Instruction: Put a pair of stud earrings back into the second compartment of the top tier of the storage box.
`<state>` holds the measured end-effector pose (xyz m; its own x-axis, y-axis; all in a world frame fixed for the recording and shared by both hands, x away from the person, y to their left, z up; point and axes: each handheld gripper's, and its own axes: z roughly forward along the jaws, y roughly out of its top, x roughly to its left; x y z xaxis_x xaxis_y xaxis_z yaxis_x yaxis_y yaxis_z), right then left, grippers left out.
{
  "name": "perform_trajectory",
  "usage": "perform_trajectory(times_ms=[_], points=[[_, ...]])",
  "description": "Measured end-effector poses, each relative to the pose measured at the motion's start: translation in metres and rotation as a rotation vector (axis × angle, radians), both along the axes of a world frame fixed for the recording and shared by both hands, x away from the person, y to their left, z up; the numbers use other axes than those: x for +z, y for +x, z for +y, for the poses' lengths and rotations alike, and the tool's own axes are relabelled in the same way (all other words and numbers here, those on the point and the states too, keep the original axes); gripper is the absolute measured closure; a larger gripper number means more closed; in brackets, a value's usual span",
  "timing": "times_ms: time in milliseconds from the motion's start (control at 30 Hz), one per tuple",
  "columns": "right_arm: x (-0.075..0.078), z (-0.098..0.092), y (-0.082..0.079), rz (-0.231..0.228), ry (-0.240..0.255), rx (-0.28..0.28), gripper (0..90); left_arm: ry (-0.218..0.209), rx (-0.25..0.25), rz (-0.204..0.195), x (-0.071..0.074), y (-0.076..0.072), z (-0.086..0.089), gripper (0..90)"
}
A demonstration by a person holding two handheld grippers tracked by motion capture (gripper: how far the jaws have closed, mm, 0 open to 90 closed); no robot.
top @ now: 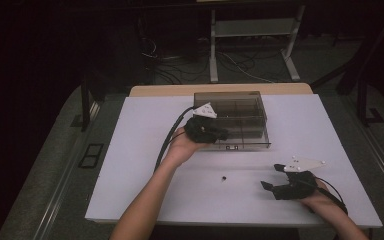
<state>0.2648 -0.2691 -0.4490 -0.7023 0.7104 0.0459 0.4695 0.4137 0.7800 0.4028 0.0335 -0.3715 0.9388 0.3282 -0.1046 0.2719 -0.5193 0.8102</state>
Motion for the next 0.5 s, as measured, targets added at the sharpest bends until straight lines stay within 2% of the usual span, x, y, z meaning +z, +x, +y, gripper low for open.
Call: perform_trajectory(times_ms=[233, 500], points=[[-0.0002, 0.0004, -0.0001, 0.004, -0.001, 0.001, 20.4, 0.014, 0.005, 0.011, -0.0067, 0.0028, -0.0039, 78.9], [-0.0004, 0.0005, 0.0000, 0.002, -0.003, 0.005, 20.4, 0.033, 0.011, 0.006, -0.0099, 0.0030, -0.0076, 78.8]])
